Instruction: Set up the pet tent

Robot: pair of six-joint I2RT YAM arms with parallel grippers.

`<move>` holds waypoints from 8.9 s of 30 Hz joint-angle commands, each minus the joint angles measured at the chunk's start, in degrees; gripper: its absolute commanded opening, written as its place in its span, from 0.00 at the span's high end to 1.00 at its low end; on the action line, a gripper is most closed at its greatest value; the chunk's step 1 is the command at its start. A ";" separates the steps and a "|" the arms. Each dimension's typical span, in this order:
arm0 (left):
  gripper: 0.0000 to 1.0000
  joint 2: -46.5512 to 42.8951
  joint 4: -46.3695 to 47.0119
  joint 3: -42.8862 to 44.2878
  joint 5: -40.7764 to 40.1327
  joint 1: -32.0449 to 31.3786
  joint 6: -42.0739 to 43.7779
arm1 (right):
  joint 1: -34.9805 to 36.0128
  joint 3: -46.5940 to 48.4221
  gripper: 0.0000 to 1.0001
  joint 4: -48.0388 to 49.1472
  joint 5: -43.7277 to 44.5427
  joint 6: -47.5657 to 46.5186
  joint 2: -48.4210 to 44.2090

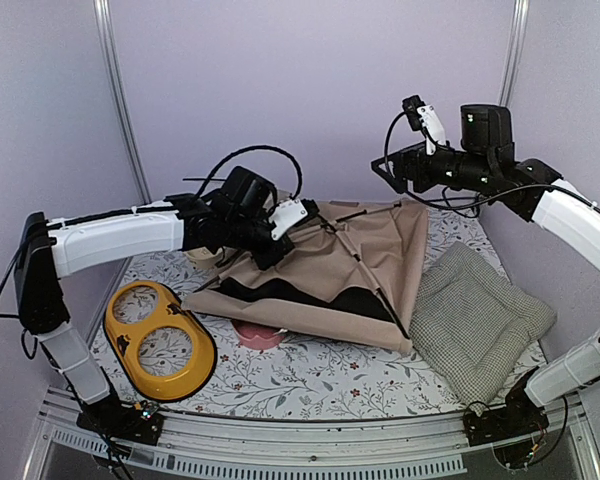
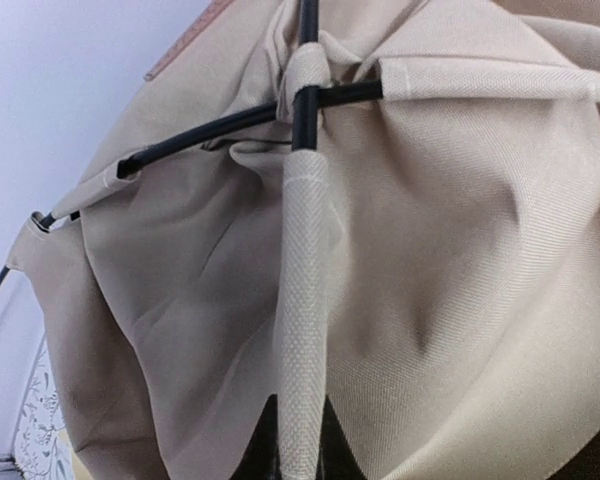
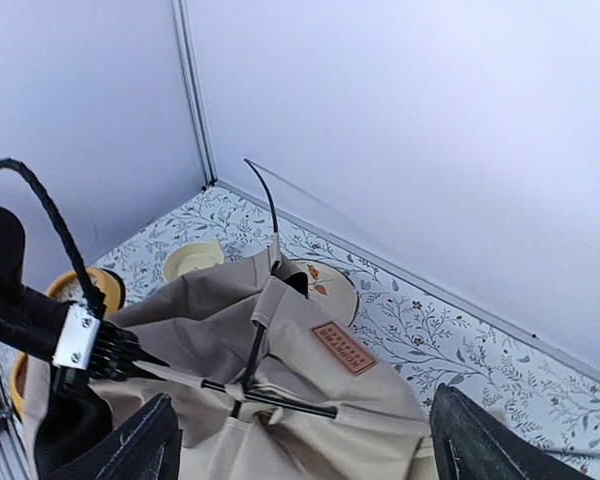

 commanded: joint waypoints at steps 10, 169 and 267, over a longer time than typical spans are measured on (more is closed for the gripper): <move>1.00 -19.35 13.69 -18.03 -6.24 -4.47 10.33 | -0.07 -8.93 0.21 -0.02 -6.80 -26.75 0.91; 1.00 -11.61 80.82 -55.52 29.56 18.36 -90.38 | 21.23 7.91 1.00 41.81 21.12 12.46 26.24; 0.38 -6.07 37.03 -13.11 1.16 -1.42 -49.59 | 13.33 20.10 1.00 34.58 9.41 15.91 28.92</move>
